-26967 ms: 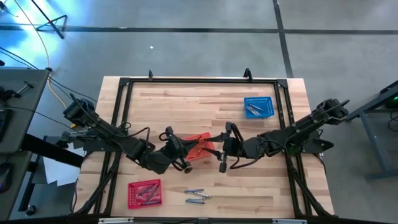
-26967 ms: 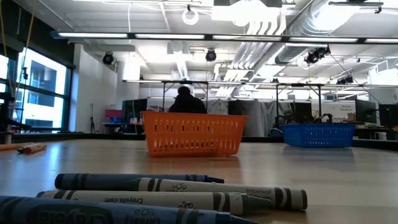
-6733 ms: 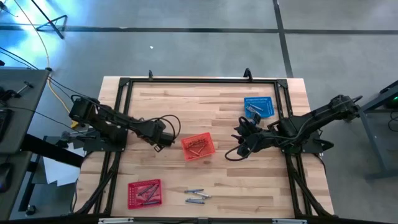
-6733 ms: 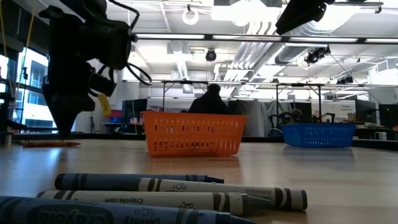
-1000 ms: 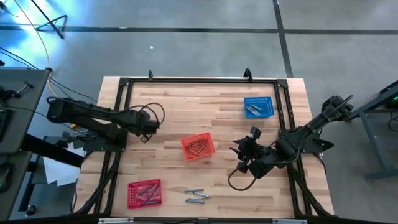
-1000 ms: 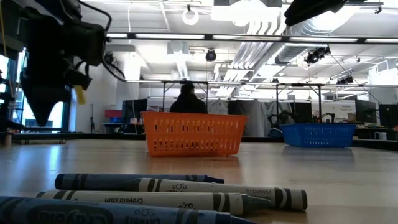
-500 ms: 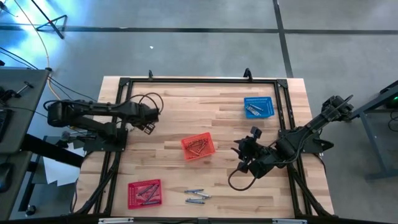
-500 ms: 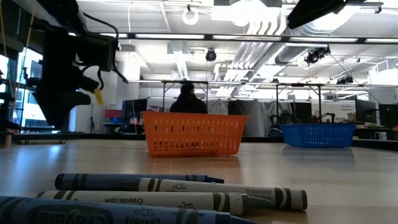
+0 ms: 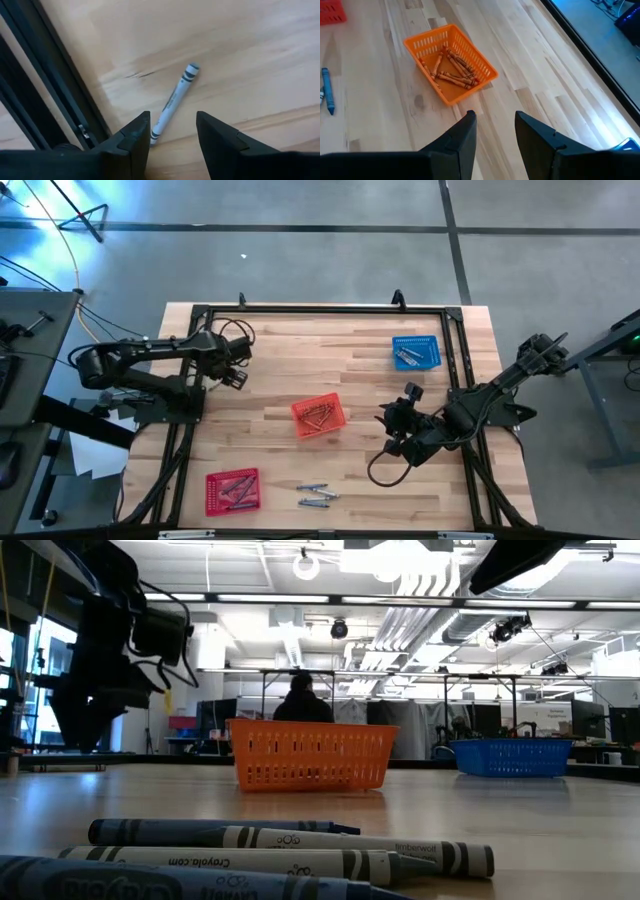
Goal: Sort crayons
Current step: Put the top gray crayon into the blue bin
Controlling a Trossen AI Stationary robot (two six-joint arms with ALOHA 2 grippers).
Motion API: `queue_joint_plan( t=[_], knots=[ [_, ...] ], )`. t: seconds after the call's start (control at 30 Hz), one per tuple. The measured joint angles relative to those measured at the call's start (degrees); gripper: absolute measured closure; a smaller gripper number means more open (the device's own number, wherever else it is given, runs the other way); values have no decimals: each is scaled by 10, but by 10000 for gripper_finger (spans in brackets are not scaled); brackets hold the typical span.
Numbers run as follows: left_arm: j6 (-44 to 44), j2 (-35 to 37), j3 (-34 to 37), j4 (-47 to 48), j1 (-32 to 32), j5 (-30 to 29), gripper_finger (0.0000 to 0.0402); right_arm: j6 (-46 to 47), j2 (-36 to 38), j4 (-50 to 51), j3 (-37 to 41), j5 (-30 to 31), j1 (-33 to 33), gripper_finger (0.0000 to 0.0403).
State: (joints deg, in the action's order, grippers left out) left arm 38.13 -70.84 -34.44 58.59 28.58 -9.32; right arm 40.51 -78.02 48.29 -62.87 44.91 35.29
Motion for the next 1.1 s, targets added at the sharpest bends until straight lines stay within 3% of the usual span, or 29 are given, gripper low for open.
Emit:
queue_joint_plan(
  t=[0.33,0.67,1.1],
  knots=[
    [-5,-79,0,-5,42,25,252,0,0,19,0,0,0,274],
    [-87,-179,-7,-35,47,90,255,0,0,21,0,-1,0,274],
    [-77,-154,-14,-7,75,109,347,3,0,21,0,-1,0,274]
  ],
)
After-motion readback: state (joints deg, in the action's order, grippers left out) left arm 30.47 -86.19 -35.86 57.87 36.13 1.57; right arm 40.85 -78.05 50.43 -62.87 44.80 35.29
